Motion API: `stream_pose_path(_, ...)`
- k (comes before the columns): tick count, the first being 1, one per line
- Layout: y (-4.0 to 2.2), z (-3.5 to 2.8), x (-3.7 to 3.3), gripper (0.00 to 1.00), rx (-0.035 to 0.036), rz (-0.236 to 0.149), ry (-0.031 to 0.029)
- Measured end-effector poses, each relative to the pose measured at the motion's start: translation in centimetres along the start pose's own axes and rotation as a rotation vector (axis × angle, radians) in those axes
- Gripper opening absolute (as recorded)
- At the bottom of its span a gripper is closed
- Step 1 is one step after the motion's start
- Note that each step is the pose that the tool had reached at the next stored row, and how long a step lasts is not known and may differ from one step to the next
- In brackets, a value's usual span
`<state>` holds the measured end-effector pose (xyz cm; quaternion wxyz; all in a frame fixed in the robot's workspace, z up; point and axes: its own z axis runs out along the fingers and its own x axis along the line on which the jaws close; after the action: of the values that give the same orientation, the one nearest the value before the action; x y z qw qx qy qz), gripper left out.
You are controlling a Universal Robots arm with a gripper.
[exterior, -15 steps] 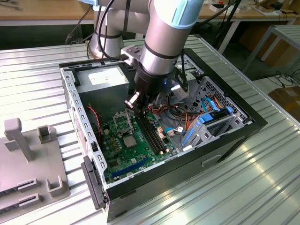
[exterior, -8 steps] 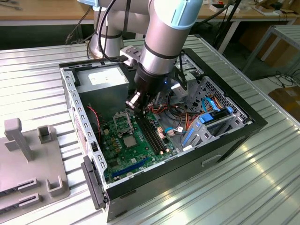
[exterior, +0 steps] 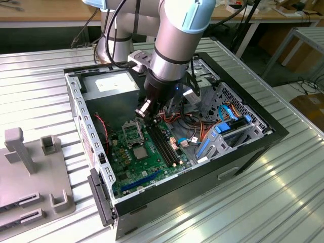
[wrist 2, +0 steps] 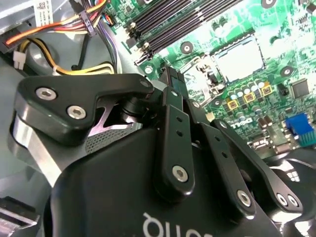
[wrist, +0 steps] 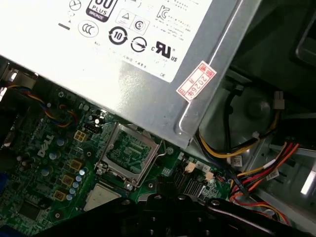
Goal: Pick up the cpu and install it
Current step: 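Close the cpu cover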
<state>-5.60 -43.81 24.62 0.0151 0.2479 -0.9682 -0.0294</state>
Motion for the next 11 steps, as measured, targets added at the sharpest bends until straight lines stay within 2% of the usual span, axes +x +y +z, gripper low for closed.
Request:
stream_pose_path(3,-0.04,0.13,-0.12,0.11,0.0010,-0.064,0.0041)
stream_pose_path(6,-0.11,0.25,-0.45,0.11,-0.0014,-0.073,0.0033)
stream_pose_path(7,-0.10,0.29,-0.51,0.11,-0.0039,-0.076,0.0020)
stream_pose_path(11,-0.08,0.51,-0.55,0.11,-0.0217,-0.082,-0.0084)
